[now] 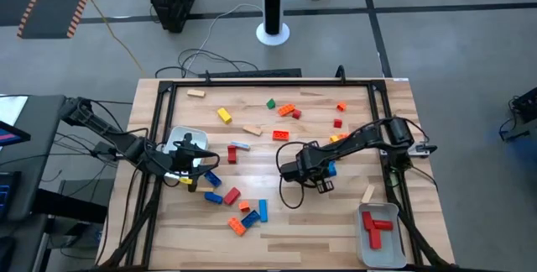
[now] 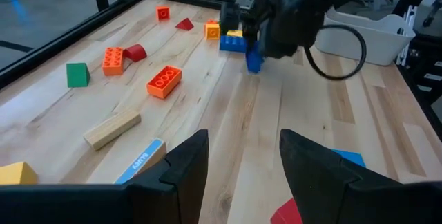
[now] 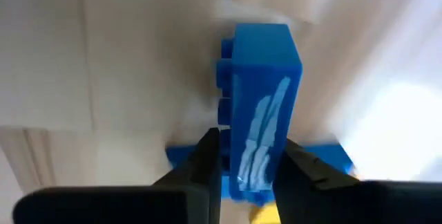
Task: Sort blocks by size
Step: Put the blue large game piece into the gray bin
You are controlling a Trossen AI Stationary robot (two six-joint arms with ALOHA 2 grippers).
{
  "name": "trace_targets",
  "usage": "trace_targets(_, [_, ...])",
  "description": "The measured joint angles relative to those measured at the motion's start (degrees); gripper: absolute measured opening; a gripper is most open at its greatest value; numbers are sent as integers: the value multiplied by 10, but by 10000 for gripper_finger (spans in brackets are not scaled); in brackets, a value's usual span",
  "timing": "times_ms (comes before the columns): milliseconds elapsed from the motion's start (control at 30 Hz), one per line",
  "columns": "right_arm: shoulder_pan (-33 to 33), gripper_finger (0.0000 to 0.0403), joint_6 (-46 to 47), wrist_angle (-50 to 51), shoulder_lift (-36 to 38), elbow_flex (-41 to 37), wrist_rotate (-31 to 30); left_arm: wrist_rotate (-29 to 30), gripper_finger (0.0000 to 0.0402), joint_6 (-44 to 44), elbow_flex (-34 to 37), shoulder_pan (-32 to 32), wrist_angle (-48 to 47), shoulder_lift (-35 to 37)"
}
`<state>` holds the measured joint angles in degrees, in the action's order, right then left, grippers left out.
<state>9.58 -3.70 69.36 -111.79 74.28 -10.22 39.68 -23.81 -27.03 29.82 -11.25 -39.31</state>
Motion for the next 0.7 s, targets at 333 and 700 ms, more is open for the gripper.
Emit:
trace_targets(333, [62, 113, 215, 57, 140, 0, 76, 27, 174, 43, 0, -1, 15, 0])
trace_targets(700, [275, 121, 592, 118, 224, 0, 162, 31, 174, 62, -14, -12, 18, 0])
